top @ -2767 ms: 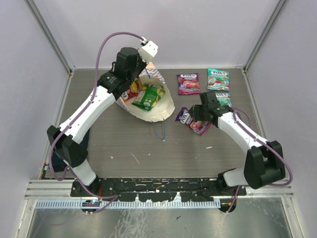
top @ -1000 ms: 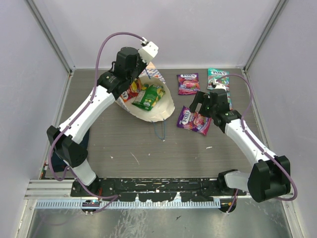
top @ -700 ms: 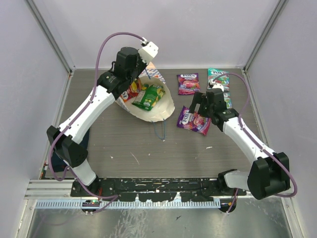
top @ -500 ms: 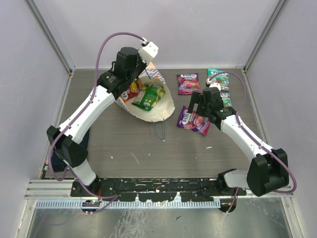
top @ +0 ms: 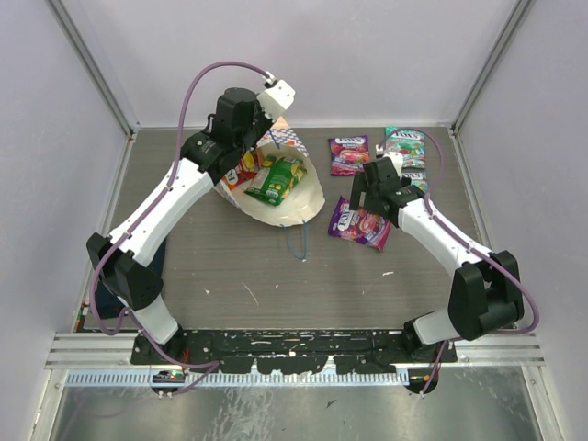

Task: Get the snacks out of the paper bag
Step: Adjust the snack at the center of the board.

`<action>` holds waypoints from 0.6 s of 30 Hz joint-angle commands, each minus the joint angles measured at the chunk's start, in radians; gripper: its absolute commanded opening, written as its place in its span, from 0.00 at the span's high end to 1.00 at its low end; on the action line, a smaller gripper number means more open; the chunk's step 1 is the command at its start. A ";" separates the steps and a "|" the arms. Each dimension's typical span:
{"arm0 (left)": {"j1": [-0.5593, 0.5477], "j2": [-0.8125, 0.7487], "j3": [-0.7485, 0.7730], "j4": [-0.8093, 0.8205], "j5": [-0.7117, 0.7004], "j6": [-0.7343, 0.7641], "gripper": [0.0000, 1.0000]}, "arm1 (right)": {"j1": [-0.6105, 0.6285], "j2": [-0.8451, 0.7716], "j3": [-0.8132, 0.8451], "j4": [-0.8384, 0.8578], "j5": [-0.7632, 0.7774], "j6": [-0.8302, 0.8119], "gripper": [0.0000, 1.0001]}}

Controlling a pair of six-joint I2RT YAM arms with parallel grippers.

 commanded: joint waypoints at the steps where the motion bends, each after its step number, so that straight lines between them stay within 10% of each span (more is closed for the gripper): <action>1: 0.005 -0.019 0.040 0.032 0.009 0.016 0.95 | 0.015 0.018 0.046 -0.013 0.049 -0.013 0.00; 18: 0.006 -0.014 0.041 0.027 0.010 0.020 1.00 | 0.041 0.211 0.149 -0.024 0.063 -0.066 0.00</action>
